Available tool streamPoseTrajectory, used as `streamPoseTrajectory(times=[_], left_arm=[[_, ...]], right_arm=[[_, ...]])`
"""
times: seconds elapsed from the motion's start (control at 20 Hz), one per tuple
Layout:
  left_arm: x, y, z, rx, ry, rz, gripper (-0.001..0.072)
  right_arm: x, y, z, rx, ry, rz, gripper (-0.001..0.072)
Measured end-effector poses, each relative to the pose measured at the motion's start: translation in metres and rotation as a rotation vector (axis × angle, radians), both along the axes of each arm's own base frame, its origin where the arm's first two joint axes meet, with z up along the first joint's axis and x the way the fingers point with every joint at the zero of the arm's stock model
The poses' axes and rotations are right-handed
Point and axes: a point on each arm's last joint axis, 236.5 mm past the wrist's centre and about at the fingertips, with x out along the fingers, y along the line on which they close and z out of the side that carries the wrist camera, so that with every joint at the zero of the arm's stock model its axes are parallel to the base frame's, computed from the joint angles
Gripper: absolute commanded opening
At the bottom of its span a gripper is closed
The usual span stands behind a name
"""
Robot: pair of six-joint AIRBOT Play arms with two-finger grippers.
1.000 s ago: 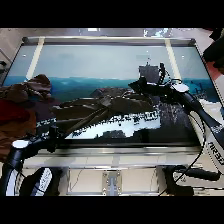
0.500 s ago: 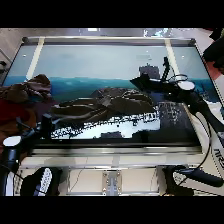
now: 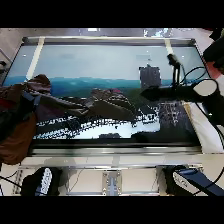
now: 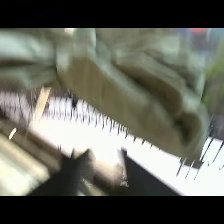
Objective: Fold the shirts.
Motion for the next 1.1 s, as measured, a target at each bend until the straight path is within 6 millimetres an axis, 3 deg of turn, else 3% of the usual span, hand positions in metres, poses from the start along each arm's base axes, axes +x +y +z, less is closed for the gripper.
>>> streamPoseTrajectory(times=[0.1, 0.3, 0.4, 0.6, 0.7, 0.75, 0.85, 0.95, 1.05, 1.1], left_arm=[[-0.002, -0.004, -0.012, 0.012, 0.049, -0.039, 0.0009], [-0.005, -0.006, -0.024, 0.034, 0.099, -0.070, 0.0010], [-0.007, -0.006, -0.028, 0.045, 0.115, -0.078, 0.0010], [-0.008, -0.005, -0.032, 0.055, 0.127, -0.082, 0.0011], [-0.008, -0.005, -0.032, 0.057, 0.129, -0.084, 0.0010], [-0.008, -0.005, -0.032, 0.057, 0.129, -0.084, 0.0010], [-0.008, -0.005, -0.033, 0.059, 0.131, -0.084, 0.0010], [-0.008, -0.004, -0.033, 0.060, 0.131, -0.084, 0.0010], [-0.008, -0.004, -0.033, 0.061, 0.131, -0.085, 0.0010], [-0.008, -0.004, -0.033, 0.061, 0.131, -0.084, 0.0011]], right_arm=[[-0.012, 0.012, -0.042, 0.018, 0.151, 0.000, 0.0628], [-0.010, 0.039, -0.114, 0.081, 0.389, -0.114, 0.0627], [-0.016, 0.065, -0.138, 0.138, 0.517, -0.162, 0.0627], [-0.023, 0.129, -0.166, 0.261, 0.662, -0.260, 0.0590], [-0.014, 0.150, -0.173, 0.332, 0.688, -0.352, 0.0583], [-0.008, 0.156, -0.173, 0.365, 0.693, -0.393, 0.0543], [0.014, 0.156, -0.168, 0.414, 0.651, -0.446, 0.0540], [0.040, 0.144, -0.149, 0.450, 0.572, -0.431, 0.0538], [0.063, 0.118, -0.119, 0.467, 0.485, -0.371, 0.0437], [0.066, 0.101, -0.105, 0.448, 0.451, -0.325, 0.0433]])
